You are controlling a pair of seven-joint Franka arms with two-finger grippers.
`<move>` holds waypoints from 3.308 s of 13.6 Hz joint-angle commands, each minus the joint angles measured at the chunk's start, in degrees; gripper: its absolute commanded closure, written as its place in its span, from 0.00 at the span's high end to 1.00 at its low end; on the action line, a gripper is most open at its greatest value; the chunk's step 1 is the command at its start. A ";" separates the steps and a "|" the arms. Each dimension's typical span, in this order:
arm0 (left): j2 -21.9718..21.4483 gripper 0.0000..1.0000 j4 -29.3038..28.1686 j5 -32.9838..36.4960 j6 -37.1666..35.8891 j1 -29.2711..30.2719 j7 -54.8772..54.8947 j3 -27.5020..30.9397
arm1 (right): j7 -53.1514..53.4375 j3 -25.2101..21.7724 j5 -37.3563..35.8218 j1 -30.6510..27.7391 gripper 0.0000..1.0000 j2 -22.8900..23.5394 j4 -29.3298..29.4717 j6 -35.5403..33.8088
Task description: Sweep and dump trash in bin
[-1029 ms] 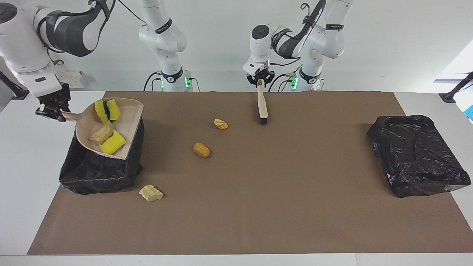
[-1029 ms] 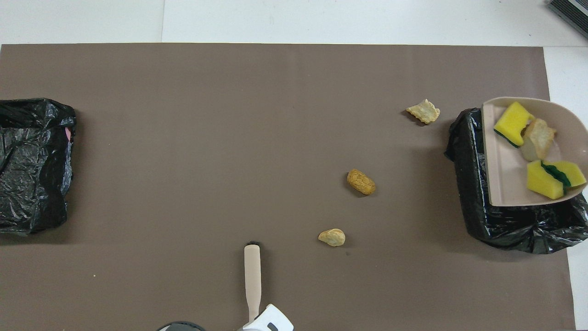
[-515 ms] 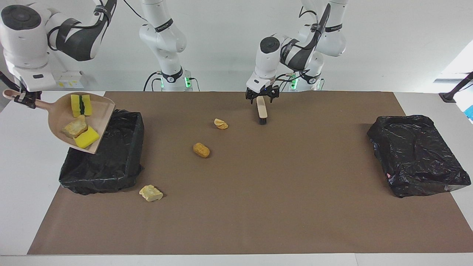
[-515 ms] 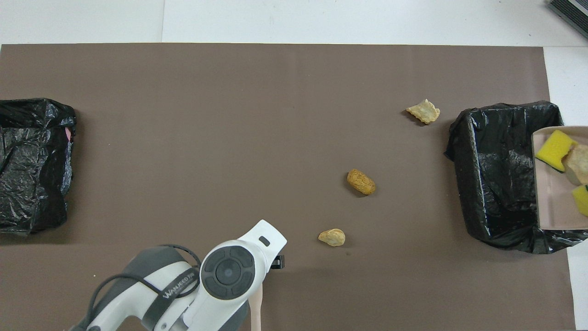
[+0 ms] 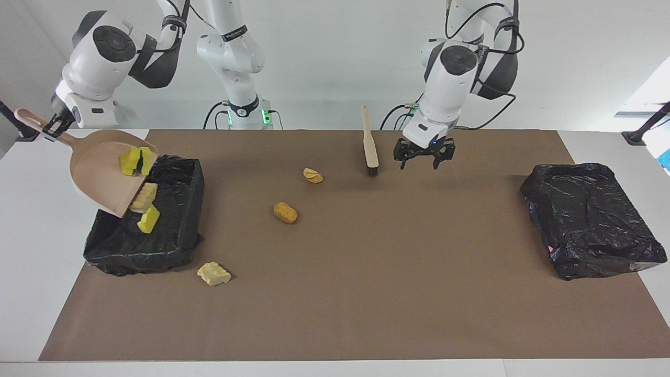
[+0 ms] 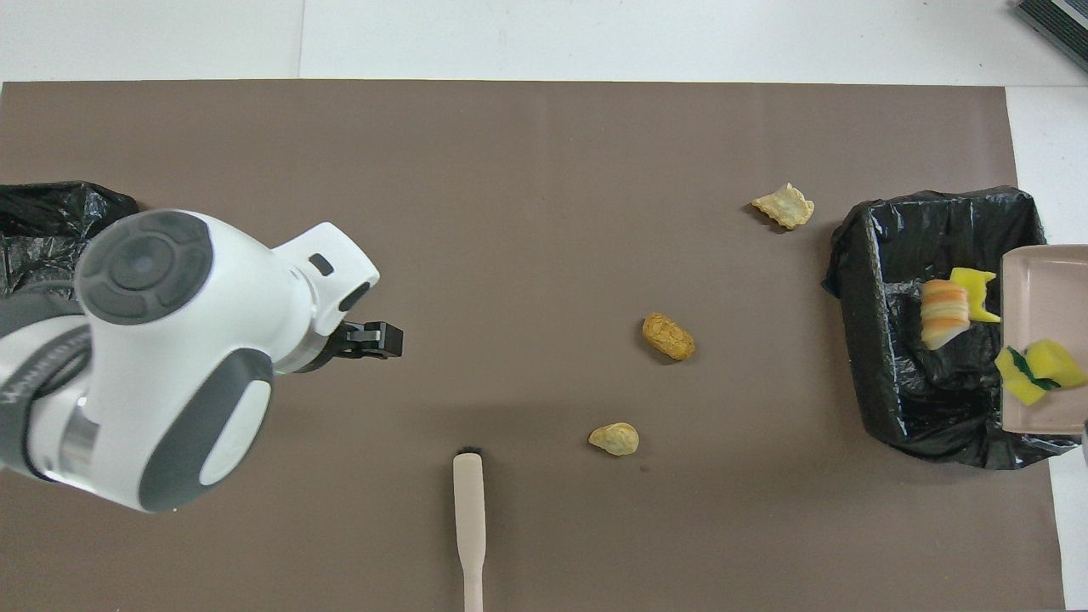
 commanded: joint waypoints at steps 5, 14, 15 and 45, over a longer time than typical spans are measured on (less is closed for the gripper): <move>-0.61 1.00 18.34 0.76 -12.47 15.29 14.48 -0.28 | 0.61 0.06 -3.44 0.20 0.00 -0.98 -1.14 1.11; -1.22 1.00 21.44 0.76 -18.29 16.19 18.80 0.51 | -4.05 0.23 5.04 2.92 0.00 3.14 7.99 0.41; -1.49 1.00 21.44 0.76 -18.73 16.19 18.89 0.51 | -3.88 0.23 9.95 2.92 0.00 3.93 9.57 0.06; 1.94 1.00 27.60 2.35 -23.83 15.40 20.91 0.60 | 123.53 0.06 45.60 55.82 0.00 39.60 35.13 -3.11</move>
